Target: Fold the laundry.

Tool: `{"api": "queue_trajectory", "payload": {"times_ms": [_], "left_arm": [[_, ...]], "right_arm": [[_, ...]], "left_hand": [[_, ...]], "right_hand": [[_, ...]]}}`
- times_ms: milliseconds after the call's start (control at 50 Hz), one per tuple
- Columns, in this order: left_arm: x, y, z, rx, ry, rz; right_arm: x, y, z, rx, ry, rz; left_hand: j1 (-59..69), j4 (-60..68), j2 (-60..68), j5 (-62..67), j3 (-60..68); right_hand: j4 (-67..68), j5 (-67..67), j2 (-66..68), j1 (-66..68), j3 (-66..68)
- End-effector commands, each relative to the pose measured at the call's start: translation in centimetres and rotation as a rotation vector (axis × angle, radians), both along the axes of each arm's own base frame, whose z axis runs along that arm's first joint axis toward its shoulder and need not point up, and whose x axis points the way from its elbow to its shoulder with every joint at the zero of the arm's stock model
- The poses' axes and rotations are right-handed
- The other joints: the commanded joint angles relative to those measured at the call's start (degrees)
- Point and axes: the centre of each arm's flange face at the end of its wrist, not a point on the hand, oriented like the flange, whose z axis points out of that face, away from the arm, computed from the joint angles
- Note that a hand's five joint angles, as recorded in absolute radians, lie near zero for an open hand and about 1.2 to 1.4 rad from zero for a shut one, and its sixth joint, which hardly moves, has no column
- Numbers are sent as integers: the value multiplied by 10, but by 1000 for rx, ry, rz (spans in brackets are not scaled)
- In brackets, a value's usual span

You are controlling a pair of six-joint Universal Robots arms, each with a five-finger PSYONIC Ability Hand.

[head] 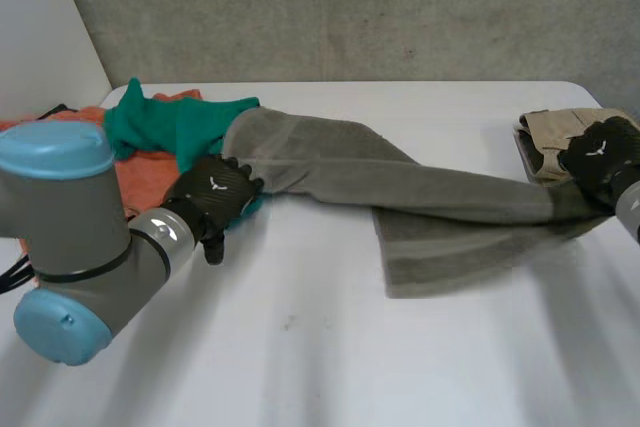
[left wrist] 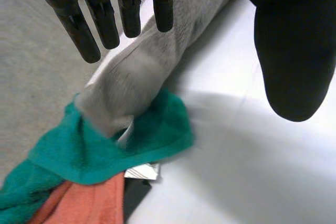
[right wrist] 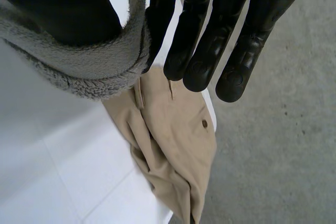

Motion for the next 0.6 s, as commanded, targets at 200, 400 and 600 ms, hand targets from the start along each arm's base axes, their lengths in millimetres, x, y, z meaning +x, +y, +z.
{"api": "queue_trajectory", "payload": {"times_ms": [200, 400, 600], "left_arm": [[14, -52, -45, 1, 5, 101], [-13, -69, -43, -116, 84, 60], [-31, -84, -44, -150, 157, 52]], "right_arm": [[-8, -21, -31, 34, -25, -25], [-6, -20, -32, 43, -55, -24], [-4, -16, -36, 57, -60, -10]], "left_hand": [[18, 16, 15, 21, 12], [26, 25, 23, 30, 21], [30, 28, 27, 33, 24]], "right_hand": [[120, 132, 125, 232, 123], [120, 132, 125, 232, 123], [120, 132, 125, 232, 123]]}}
